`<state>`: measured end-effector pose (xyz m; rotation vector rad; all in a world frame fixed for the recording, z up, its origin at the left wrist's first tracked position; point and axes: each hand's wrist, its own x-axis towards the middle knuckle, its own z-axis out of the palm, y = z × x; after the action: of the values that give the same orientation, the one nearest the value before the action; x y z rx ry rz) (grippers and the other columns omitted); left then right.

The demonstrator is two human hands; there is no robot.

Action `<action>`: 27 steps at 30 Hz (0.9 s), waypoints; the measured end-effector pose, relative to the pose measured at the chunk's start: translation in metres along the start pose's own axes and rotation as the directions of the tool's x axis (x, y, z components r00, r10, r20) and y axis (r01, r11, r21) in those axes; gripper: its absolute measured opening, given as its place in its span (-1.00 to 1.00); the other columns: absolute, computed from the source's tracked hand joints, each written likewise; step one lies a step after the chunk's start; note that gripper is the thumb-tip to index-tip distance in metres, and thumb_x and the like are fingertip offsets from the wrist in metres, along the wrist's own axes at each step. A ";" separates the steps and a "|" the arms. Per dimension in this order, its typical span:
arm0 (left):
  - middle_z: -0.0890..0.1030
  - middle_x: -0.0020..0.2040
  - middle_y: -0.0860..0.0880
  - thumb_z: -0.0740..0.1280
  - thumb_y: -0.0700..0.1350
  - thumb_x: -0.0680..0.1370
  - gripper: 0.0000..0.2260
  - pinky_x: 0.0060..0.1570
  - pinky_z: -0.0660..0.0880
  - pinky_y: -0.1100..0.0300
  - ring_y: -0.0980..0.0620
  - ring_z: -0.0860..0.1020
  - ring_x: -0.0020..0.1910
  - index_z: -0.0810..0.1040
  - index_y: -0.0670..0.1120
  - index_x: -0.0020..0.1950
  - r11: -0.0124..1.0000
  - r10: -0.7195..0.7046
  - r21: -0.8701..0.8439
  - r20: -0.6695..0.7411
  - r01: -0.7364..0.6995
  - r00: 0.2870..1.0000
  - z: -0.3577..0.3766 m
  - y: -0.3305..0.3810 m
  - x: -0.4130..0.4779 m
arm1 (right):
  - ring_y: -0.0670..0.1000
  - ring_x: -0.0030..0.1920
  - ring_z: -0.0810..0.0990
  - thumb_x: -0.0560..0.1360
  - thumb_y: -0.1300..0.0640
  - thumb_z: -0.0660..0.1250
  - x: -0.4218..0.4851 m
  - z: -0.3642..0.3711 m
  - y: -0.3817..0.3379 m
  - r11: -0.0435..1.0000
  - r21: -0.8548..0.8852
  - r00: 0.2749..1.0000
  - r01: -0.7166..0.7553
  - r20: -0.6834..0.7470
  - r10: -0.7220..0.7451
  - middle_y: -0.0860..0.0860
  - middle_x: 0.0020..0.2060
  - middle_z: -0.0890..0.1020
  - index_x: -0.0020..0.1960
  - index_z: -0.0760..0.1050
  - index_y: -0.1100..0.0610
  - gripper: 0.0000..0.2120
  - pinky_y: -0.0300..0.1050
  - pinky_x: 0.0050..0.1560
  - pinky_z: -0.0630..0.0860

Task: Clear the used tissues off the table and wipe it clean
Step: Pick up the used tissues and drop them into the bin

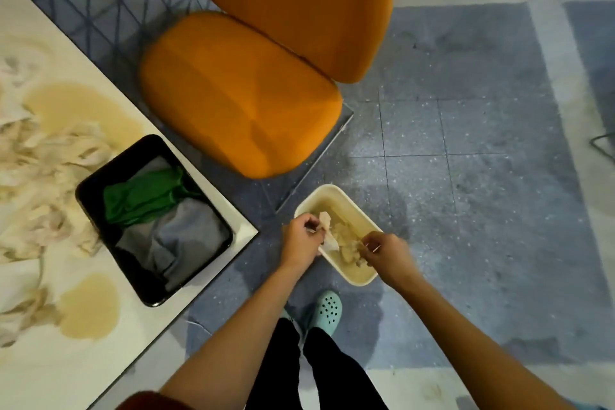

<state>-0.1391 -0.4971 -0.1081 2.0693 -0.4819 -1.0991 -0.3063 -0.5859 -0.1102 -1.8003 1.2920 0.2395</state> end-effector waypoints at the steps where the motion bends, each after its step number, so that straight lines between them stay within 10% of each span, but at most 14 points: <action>1: 0.64 -0.15 -0.07 0.42 -0.27 0.49 -0.92 -0.38 0.62 0.15 -0.05 0.64 -0.22 0.57 -0.12 -0.13 1.000 0.000 0.023 -0.008 0.001 1.000 0.005 -0.003 0.008 | -0.02 -0.23 0.64 0.51 0.10 0.39 0.007 0.003 0.005 1.000 -0.016 1.000 -0.008 0.008 0.008 0.02 -0.24 0.67 -0.07 0.59 0.06 -0.96 -0.16 -0.12 0.57; 9: 0.63 0.09 -0.02 0.44 -0.24 0.49 -0.73 -0.21 0.66 0.04 -0.03 0.64 -0.05 0.60 -0.14 0.19 0.996 -0.074 0.048 0.092 0.070 0.993 0.026 -0.031 0.036 | -0.03 -0.22 0.59 0.53 0.16 0.35 0.033 0.019 0.025 0.993 -0.103 0.997 -0.057 0.048 0.062 0.02 -0.21 0.63 -0.02 0.60 0.09 -0.93 -0.25 -0.20 0.40; 15: 0.62 0.00 0.01 0.36 -0.29 0.53 -0.84 0.00 0.60 0.09 0.02 0.61 -0.04 0.63 -0.14 0.07 0.995 -0.066 0.078 0.107 0.058 0.992 0.022 -0.032 0.027 | 0.01 -0.08 0.62 0.51 0.15 0.35 0.035 0.015 0.022 0.981 -0.190 0.995 -0.029 0.092 0.047 0.04 -0.03 0.68 0.19 0.57 0.08 -0.74 -0.23 -0.06 0.44; 21: 0.65 -0.17 -0.03 0.35 -0.32 0.53 -0.91 -0.33 0.46 0.37 0.09 0.59 -0.27 0.62 -0.16 -0.05 0.998 -0.057 -0.023 0.104 0.060 0.993 0.005 -0.018 0.010 | 0.06 -0.02 0.61 0.50 0.13 0.31 0.028 0.007 -0.002 0.966 -0.250 0.986 0.069 0.167 -0.028 0.03 0.00 0.67 0.11 0.61 0.06 -0.79 -0.11 0.04 0.52; 27: 0.54 -0.41 -0.03 0.25 -0.18 0.62 -0.84 -0.41 0.45 0.25 0.06 0.46 -0.49 0.62 -0.15 -0.04 0.996 0.067 -0.068 0.060 -0.063 0.996 -0.016 0.012 -0.029 | -0.01 -0.24 0.63 0.53 0.05 0.30 -0.008 -0.004 -0.045 0.985 -0.078 0.982 0.156 0.122 -0.146 -0.03 -0.27 0.67 -0.12 0.60 0.04 -0.87 -0.04 -0.10 0.58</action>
<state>-0.1422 -0.4804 -0.0771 1.9532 -0.5332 -1.1290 -0.2729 -0.5804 -0.0790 -1.9195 1.0722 0.3153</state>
